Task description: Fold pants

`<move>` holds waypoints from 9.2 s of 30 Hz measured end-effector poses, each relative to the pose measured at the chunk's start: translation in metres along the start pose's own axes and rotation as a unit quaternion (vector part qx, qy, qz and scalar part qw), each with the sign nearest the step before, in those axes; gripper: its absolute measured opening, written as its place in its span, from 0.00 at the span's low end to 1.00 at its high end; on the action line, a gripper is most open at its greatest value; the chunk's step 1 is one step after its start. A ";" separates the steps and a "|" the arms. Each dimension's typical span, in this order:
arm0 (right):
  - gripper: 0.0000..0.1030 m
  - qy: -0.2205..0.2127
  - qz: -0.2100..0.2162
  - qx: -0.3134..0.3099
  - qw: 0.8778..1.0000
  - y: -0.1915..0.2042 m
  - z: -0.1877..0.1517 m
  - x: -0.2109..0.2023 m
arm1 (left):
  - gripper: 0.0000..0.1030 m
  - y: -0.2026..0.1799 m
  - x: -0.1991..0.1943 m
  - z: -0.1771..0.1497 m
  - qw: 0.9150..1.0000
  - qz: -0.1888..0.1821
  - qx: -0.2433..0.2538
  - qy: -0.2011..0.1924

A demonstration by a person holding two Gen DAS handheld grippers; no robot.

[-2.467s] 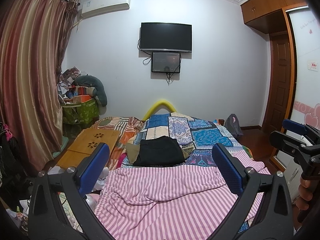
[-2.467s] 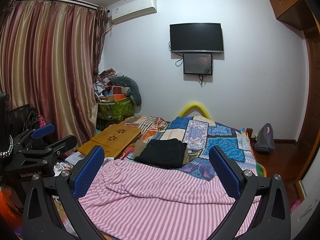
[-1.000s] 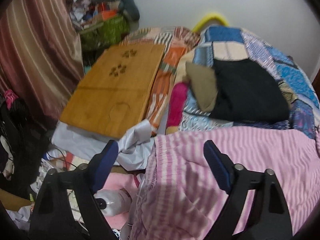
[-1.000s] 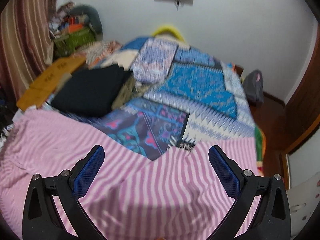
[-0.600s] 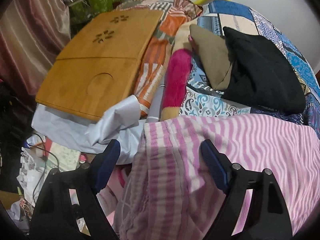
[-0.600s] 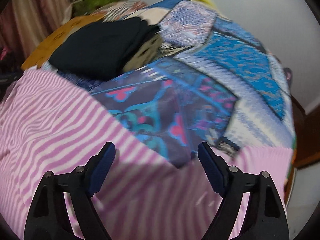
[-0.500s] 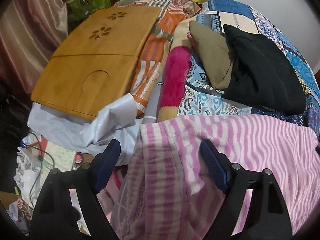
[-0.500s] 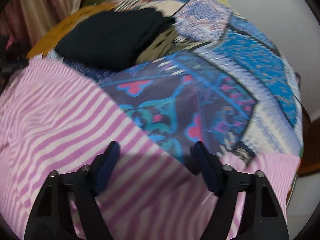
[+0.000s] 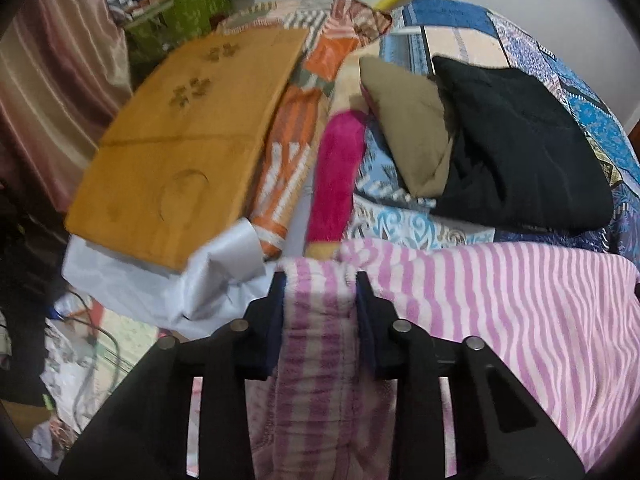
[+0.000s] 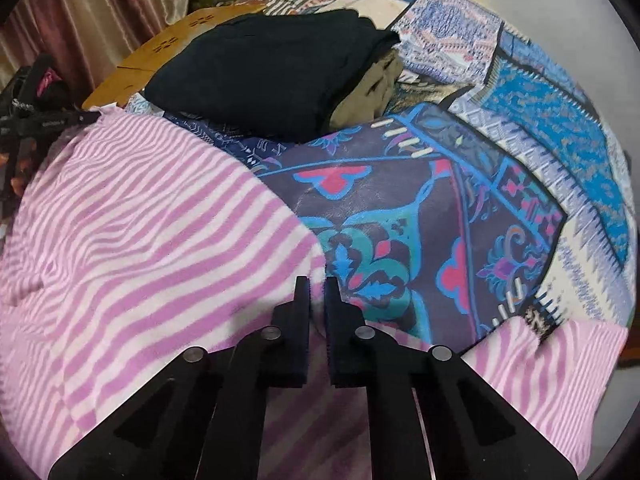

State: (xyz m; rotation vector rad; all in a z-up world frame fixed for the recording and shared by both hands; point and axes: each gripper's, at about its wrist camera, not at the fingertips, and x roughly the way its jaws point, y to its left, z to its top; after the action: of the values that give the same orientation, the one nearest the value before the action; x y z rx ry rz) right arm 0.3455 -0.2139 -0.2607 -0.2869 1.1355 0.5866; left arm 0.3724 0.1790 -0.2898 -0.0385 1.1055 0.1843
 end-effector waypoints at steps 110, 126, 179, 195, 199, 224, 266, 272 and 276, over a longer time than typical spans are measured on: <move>0.38 -0.030 -0.106 0.201 0.973 -0.195 -0.083 -0.016 | 0.61 -0.195 -0.057 -0.022 0.993 -0.079 0.081 -0.035; 0.05 -0.137 -0.122 0.224 0.957 -0.188 -0.124 -0.121 | 0.63 -0.236 -0.121 -0.048 0.985 -0.117 0.118 -0.045; 0.04 -0.178 -0.088 0.356 0.913 -0.140 -0.369 -0.225 | 0.38 -0.391 -0.216 -0.221 0.923 -0.242 0.299 0.014; 0.27 -0.144 0.021 0.163 0.976 -0.038 -0.259 -0.155 | 0.42 -0.419 -0.200 -0.239 0.913 -0.215 0.348 -0.008; 0.27 -0.129 0.017 0.142 0.981 -0.028 -0.246 -0.135 | 0.41 -0.425 -0.196 -0.239 0.909 -0.203 0.364 -0.027; 0.04 -0.149 0.021 0.144 0.978 -0.007 -0.285 -0.175 | 0.01 -0.412 -0.246 -0.278 0.890 -0.247 0.383 -0.028; 0.37 -0.167 -0.100 0.259 0.946 -0.085 -0.275 -0.204 | 0.53 -0.108 -0.234 -0.117 0.989 -0.059 0.070 -0.119; 0.45 -0.156 -0.149 0.282 0.935 -0.115 -0.258 -0.192 | 0.55 -0.002 -0.166 -0.090 0.998 -0.016 -0.028 -0.062; 0.57 -0.144 -0.168 0.308 0.925 -0.143 -0.256 -0.179 | 0.55 0.038 -0.115 -0.088 0.998 -0.002 -0.054 -0.010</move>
State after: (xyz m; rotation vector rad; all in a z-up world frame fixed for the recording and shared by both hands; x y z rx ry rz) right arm 0.1795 -0.5108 -0.2127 0.1484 0.9042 -0.0509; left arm 0.2380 0.1906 -0.2246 -0.1351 1.0749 0.2411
